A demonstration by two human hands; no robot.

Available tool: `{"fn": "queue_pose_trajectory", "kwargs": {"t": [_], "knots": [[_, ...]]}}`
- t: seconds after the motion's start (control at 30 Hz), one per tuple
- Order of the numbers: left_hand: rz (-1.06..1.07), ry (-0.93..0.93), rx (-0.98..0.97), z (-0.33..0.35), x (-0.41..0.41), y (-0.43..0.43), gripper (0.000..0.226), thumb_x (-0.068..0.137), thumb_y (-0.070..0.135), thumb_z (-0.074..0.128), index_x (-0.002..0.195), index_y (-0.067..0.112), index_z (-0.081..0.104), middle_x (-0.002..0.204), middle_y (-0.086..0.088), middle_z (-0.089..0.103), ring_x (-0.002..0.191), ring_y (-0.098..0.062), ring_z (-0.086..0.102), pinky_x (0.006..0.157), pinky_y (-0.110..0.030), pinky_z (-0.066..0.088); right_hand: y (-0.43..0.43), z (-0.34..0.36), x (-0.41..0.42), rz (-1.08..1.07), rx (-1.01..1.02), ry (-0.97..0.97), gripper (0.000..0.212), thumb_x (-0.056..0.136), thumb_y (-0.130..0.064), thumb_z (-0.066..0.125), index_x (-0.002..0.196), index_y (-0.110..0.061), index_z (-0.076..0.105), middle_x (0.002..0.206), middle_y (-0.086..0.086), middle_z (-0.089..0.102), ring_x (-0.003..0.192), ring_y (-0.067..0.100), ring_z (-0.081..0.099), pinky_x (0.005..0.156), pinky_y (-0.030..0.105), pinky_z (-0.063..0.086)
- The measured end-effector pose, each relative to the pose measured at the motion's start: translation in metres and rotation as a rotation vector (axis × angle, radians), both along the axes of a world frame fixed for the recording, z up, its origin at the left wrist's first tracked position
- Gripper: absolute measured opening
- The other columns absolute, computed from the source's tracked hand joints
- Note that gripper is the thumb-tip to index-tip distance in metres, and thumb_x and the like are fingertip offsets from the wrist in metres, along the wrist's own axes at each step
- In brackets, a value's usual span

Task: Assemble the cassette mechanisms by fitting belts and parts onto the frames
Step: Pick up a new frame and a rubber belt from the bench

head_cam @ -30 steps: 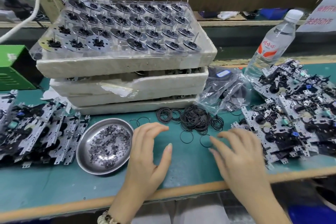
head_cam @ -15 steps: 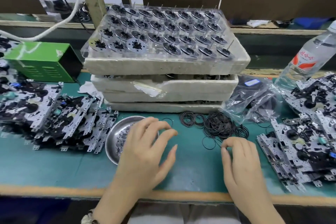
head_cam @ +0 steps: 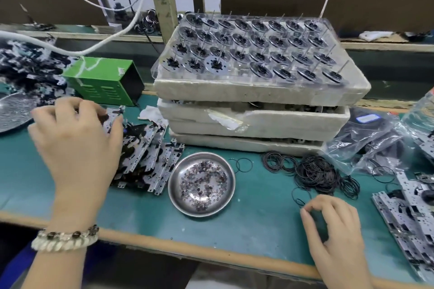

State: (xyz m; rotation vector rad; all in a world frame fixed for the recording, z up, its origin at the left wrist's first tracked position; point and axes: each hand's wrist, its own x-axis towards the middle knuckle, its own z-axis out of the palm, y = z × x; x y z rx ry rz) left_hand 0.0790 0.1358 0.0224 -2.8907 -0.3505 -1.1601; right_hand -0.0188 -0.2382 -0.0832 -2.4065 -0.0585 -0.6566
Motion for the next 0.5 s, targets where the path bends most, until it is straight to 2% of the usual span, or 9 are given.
{"fn": "queue_pose_trajectory", "kwargs": {"t": [0.13,0.23,0.3,0.5], "knots": [[0.023,0.081,-0.012,0.0,0.005,0.015,0.029,0.093,0.029,0.066,0.08,0.004,0.063,0.107,-0.019,0.054,0.105,-0.045,0.044,0.081,-0.056,0.043,0.001,-0.001,0.002,-0.001,-0.017,-0.031,0.025,0.088,-0.031,0.05,0.082,-0.013,0.065,0.093,-0.001,0.058,0.094,0.024,0.05,0.099,0.017,0.027],[-0.036,0.059,0.075,0.0,0.007,0.024,0.032,0.095,0.028,0.066,0.075,0.003,0.064,0.101,-0.02,0.056,0.1,-0.04,0.041,0.074,-0.053,0.04,0.001,-0.001,0.004,-0.005,-0.015,-0.029,0.025,0.088,-0.032,0.05,0.08,-0.013,0.065,0.092,-0.001,0.059,0.092,0.025,0.052,0.098,0.018,0.028],[-0.087,0.061,0.142,0.001,0.008,0.026,0.034,0.094,0.029,0.064,0.074,0.002,0.065,0.097,-0.02,0.057,0.096,-0.04,0.042,0.073,-0.052,0.034,0.003,0.0,0.004,-0.004,-0.014,-0.03,0.026,0.087,-0.032,0.05,0.08,-0.013,0.065,0.092,-0.001,0.06,0.092,0.025,0.052,0.098,0.019,0.028],[-0.137,0.097,0.248,0.007,0.011,0.03,0.03,0.097,0.014,0.05,0.081,-0.006,0.066,0.094,-0.025,0.061,0.09,-0.043,0.047,0.069,-0.051,0.034,0.022,0.005,0.006,0.039,0.059,-0.009,0.025,0.086,-0.036,0.053,0.08,-0.017,0.067,0.093,-0.002,0.06,0.096,0.027,0.052,0.097,0.022,0.032]]}}
